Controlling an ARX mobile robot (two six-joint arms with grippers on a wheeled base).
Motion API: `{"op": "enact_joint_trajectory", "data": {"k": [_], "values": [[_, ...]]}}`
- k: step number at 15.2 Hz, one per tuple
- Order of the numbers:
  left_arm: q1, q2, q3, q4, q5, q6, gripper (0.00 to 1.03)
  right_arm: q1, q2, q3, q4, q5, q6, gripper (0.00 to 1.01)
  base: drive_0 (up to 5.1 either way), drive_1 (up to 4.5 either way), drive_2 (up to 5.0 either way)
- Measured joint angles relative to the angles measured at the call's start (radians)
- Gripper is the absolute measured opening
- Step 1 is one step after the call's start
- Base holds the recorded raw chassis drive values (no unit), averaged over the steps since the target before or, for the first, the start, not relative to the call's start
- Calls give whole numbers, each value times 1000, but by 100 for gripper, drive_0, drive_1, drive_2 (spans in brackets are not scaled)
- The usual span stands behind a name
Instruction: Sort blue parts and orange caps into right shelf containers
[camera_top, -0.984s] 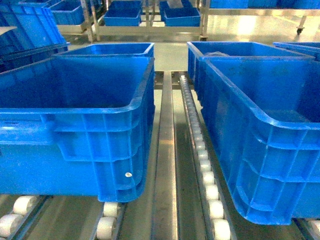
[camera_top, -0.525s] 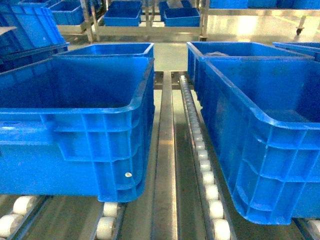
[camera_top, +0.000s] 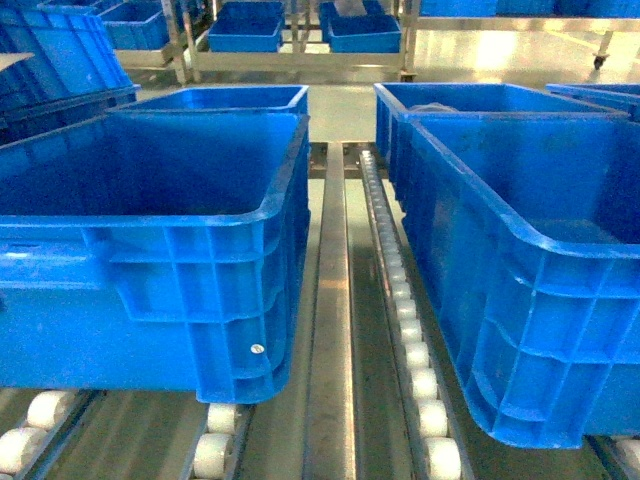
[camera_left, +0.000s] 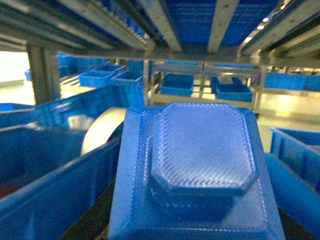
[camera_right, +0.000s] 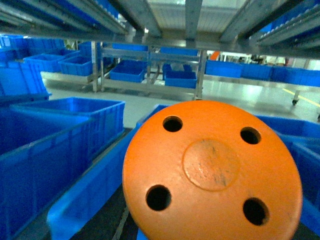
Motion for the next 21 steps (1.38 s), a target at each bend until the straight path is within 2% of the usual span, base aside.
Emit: {"op": "enact_joint_trajectory", "data": {"k": [2,3,4,5,7,8,9,11,12,13,14,17,18,19,20,21], "values": [[-15,128,80,62,32,-1,42,7,140,89,77,6,3,44,0,0,0],[-35,250,169,57,57,-6,42,14,272,184,122,11,7,44,0,0,0],[-70,444,305,11,75,-15,42,30,481,318,133,53,5,44,0,0,0],[-93,608,417,-33,62,-12,42,42,658,427,91,93,3,44,0,0,0],[-106,778,570,-88,47,-30,42,58,874,568,48,149,-5,44,0,0,0],[-106,816,623,-93,50,-50,51,67,927,621,48,164,-7,44,0,0,0],[-104,798,624,-109,38,-71,99,92,938,657,55,265,-59,99,0,0,0],[-104,798,624,-107,38,-74,98,92,938,657,57,265,-64,98,0,0,0],[-103,797,610,-55,46,-61,93,82,923,611,143,190,-19,86,0,0,0],[-97,779,567,-6,53,-48,85,80,887,552,170,168,3,77,0,0,0],[-93,738,500,21,59,-35,76,75,848,492,188,156,18,67,0,0,0],[-71,586,269,89,77,-28,37,43,696,286,230,137,38,27,0,0,0],[-35,534,199,95,127,-27,22,34,645,227,232,119,38,12,0,0,0],[-24,503,163,101,127,-27,13,5,612,194,232,77,38,3,0,0,0],[-17,472,131,101,126,-27,4,-13,580,166,229,78,41,2,0,0,0],[-18,420,83,100,127,-27,2,-19,526,124,220,78,42,2,0,0,0]]}}
